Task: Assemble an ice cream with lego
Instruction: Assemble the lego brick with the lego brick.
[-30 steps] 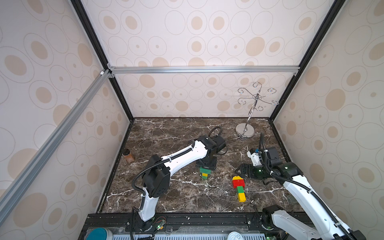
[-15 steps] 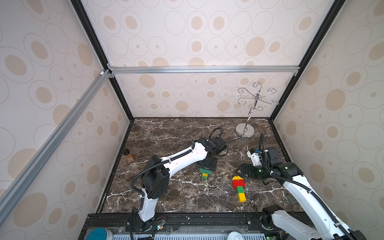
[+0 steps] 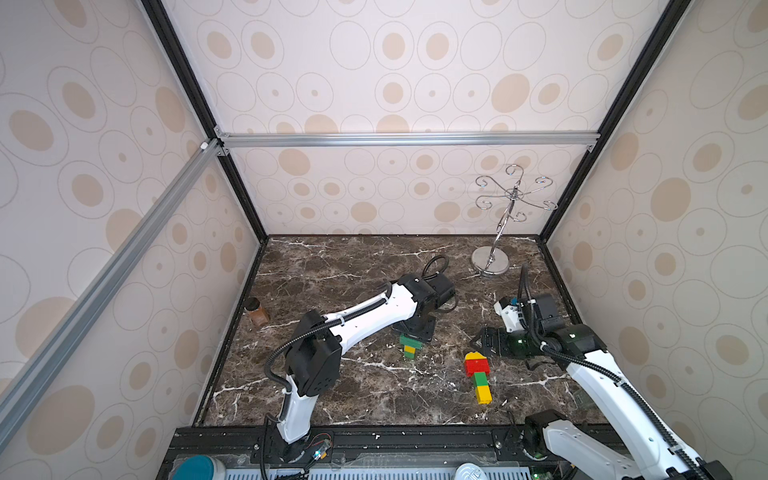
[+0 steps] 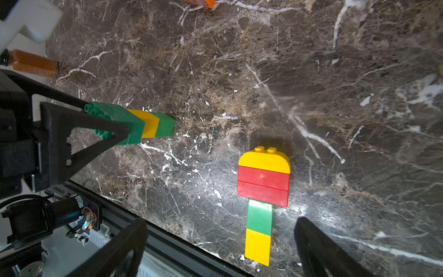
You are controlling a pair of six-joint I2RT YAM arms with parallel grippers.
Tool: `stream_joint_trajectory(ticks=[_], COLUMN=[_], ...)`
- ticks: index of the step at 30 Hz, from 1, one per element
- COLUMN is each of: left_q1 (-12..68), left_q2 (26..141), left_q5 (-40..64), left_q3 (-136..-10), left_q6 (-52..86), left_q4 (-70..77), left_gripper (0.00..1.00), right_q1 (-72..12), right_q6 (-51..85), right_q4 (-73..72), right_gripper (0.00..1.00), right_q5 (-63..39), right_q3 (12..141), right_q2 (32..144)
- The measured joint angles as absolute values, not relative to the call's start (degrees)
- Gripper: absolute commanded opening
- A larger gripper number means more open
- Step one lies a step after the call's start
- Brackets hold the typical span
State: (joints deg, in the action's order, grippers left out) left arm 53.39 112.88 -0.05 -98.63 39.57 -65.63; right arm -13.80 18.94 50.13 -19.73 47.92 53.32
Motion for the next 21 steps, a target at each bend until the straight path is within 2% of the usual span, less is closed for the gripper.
stream_joint_trajectory(ticks=[4, 15, 21], left_q1=[53.3, 52.82, 52.34], left_q2=[110.67, 110.52, 110.61], left_q5=[0.08, 1.34, 2.26], left_q3=[-94.41, -93.6, -94.39], left_q6=[40.58, 42.72, 44.93], left_q4=[-61.54, -60.42, -60.36], left_gripper=[0.36, 0.35, 0.41], right_q1=[-13.8, -13.8, -13.8], right_q6=[18.94, 18.94, 18.94], right_q4=[50.13, 50.15, 50.15], right_gripper=[0.98, 0.99, 0.98], right_q5=[-19.7, -19.55, -19.53], right_q3=[47.92, 47.92, 47.92], right_q2=[53.34, 53.34, 53.34])
